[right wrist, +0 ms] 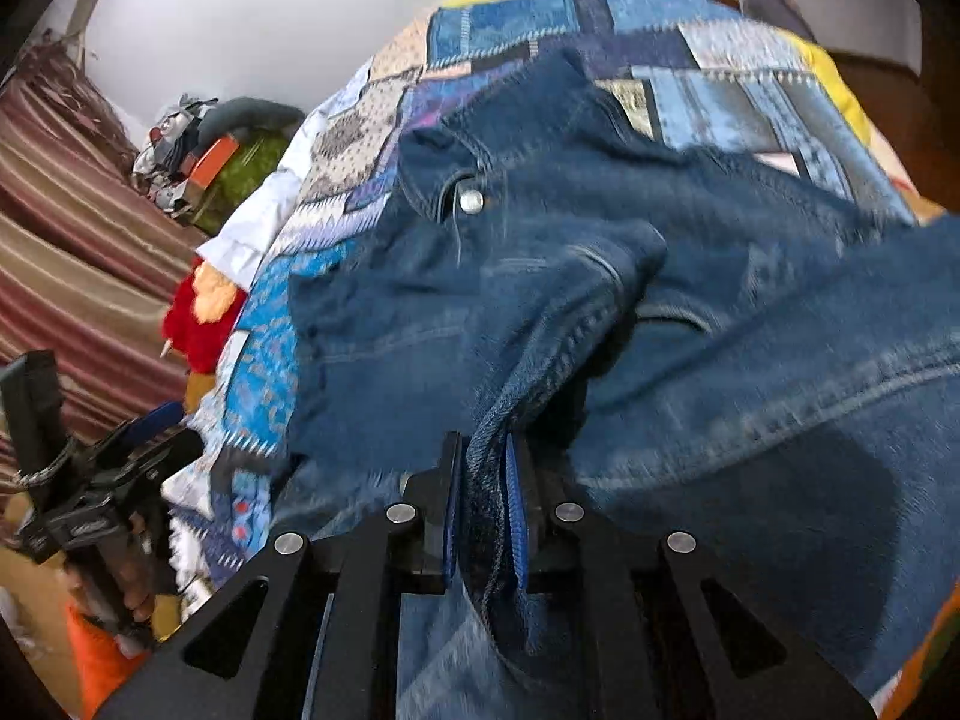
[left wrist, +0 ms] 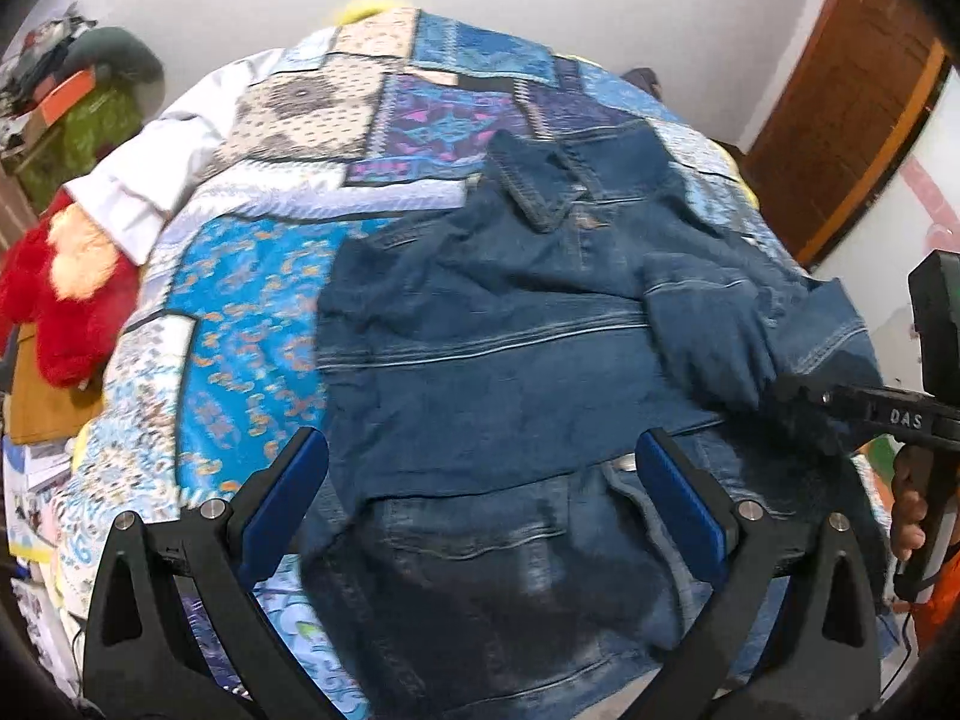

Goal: Fold large clothes

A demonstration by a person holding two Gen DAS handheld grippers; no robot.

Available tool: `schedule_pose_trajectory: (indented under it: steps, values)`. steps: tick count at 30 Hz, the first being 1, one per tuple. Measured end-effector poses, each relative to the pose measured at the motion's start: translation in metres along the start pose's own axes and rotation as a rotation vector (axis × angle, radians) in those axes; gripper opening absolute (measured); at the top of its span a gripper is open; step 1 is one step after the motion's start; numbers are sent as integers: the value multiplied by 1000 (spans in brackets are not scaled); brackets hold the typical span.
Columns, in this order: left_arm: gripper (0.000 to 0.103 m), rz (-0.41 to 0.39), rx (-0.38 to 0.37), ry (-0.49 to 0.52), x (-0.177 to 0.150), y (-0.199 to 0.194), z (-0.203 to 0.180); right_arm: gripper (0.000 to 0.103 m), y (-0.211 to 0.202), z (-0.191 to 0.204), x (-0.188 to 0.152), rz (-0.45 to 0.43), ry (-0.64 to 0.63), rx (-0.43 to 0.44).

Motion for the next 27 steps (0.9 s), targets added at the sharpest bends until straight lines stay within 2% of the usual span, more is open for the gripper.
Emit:
schedule_pose_trajectory:
  steps: [3,9,14,17,20,22,23,24,26,27]
  values:
    - [103,-16,-44,29,18,-1,-26,10,-26,-6,-2,0,-35,-24]
    - [103,9,-175,83,61,11,-96,10,-103,-13,20,-173,-112,-46]
    - [103,117,-190,150,83,55,-147,10,-144,-55,37,-288,-153,-173]
    - [103,210,-200,144,83,90,-166,10,-152,-92,41,-292,-112,-231]
    - [101,276,-168,135,78,122,-175,10,-149,-125,37,-267,-55,-231]
    - [80,315,-157,131,71,140,-180,10,-146,-143,33,-252,-16,-227]
    - [76,326,-147,131,68,147,-182,10,-144,-151,31,-245,-1,-224]
    - [71,322,-132,139,67,150,-182,10,-141,-158,29,-238,12,-220]
    - [53,280,-85,169,72,147,-180,10,-137,-167,25,-223,26,-215]
    - [30,258,-62,190,76,143,-179,10,-134,-171,23,-214,27,-217]
Point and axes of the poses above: each gripper's, at about its wrist camera, not at the fingertips, and y roughly the way its jaws point, z to its left, x to its top, the point moved 10 cm from there along y, roughly the way its jaws point, and after that the axes turned 11 degrees about y, right-handed, at the moved point
